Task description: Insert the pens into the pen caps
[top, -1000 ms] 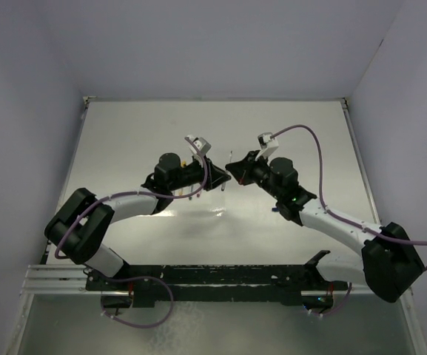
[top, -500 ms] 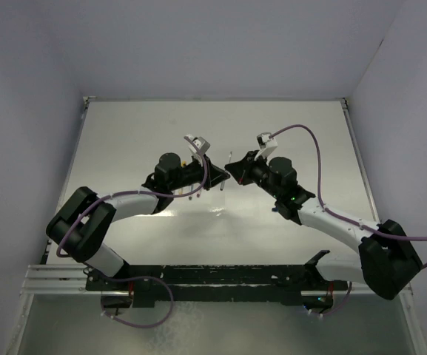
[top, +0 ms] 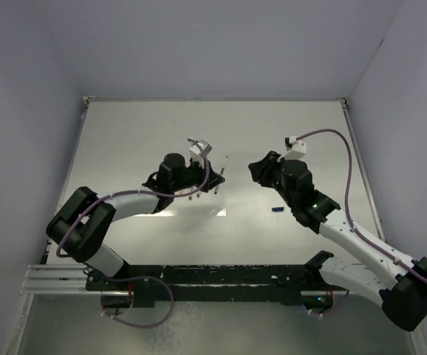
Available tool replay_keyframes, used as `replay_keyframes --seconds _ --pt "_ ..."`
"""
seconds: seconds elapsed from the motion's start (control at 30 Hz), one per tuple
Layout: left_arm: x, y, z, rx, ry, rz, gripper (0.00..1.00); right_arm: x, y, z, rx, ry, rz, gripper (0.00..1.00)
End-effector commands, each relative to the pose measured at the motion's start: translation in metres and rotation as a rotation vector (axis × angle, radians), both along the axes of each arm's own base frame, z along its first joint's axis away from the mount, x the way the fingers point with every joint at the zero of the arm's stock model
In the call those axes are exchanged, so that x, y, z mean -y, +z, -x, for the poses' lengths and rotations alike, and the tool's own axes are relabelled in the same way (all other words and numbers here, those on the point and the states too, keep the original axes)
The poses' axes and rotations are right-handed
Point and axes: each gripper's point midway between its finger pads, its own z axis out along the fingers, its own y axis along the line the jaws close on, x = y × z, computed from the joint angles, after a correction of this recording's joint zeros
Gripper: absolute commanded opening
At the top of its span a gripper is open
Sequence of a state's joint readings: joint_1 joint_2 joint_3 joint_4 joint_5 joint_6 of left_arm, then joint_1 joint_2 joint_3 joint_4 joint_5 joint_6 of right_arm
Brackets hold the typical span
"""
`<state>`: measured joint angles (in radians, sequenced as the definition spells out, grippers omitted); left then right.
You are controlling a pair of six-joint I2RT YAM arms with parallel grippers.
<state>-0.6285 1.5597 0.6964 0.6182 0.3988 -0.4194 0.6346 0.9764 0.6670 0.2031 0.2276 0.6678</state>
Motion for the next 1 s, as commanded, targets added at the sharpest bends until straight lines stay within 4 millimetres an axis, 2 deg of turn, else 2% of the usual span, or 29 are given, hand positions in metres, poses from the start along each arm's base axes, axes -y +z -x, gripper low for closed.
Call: replay_keyframes --seconds 0.0,0.13,0.27,0.5,0.77,0.97 --pt "-0.003 0.011 -0.01 0.05 0.01 -0.046 0.0 0.063 -0.053 0.028 -0.298 -0.279 0.134 0.4" --pt "-0.006 0.01 -0.006 0.052 -0.004 -0.067 0.0 0.091 -0.087 0.061 -0.434 -0.375 0.153 0.44" --pt "-0.005 0.013 -0.004 0.053 -0.014 -0.064 0.0 0.093 -0.109 0.075 -0.482 -0.36 0.147 0.45" --pt "-0.001 0.008 -0.003 0.026 -0.027 -0.058 0.0 0.1 -0.118 0.081 -0.555 -0.363 0.264 0.44" --pt "-0.001 0.008 0.0 0.025 -0.034 -0.054 0.0 0.099 -0.142 0.083 -0.582 -0.439 0.159 0.45" --pt "0.0 0.005 0.001 0.018 -0.045 -0.054 0.0 0.1 -0.157 0.087 -0.622 -0.455 0.172 0.44"
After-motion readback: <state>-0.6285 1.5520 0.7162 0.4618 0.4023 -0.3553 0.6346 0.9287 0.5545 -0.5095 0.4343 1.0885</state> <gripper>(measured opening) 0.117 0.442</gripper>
